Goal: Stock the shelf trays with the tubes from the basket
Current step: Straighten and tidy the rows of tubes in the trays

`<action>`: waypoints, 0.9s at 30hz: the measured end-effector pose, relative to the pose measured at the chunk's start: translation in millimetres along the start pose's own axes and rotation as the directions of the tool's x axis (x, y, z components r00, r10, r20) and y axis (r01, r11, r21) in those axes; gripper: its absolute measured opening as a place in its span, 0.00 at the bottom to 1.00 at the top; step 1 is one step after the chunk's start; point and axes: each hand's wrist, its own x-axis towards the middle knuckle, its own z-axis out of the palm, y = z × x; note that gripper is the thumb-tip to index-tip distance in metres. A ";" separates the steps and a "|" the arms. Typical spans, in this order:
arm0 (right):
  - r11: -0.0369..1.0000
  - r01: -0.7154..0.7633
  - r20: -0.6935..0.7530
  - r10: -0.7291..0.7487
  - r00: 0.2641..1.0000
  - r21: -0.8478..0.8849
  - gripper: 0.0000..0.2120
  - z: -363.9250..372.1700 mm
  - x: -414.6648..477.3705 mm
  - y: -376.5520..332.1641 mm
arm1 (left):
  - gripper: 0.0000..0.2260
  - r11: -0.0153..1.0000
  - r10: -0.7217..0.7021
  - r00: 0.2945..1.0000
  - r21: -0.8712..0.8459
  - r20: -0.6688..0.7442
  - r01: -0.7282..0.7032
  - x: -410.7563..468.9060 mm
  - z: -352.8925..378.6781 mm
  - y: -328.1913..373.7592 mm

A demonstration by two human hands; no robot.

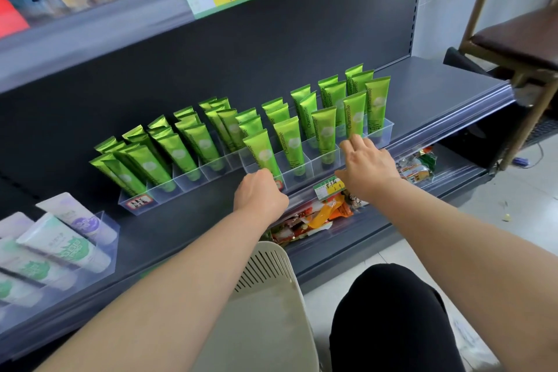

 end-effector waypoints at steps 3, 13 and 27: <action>1.000 -0.023 -0.017 0.023 1.000 -0.010 0.22 -0.2 1.2 3.5 | 0.17 1.000 0.013 1.000 0.007 0.004 -0.013 1.6 1.2 7.5; 1.000 -0.009 -0.041 0.009 0.999 0.013 0.20 6.9 5.1 1.6 | 0.17 0.999 0.027 0.999 0.024 0.025 -0.027 6.9 0.6 24.7; 0.998 -0.066 -0.005 0.066 0.998 -0.020 0.24 3.7 9.7 15.1 | 0.18 0.997 0.079 0.996 0.016 0.027 -0.080 9.3 4.6 40.8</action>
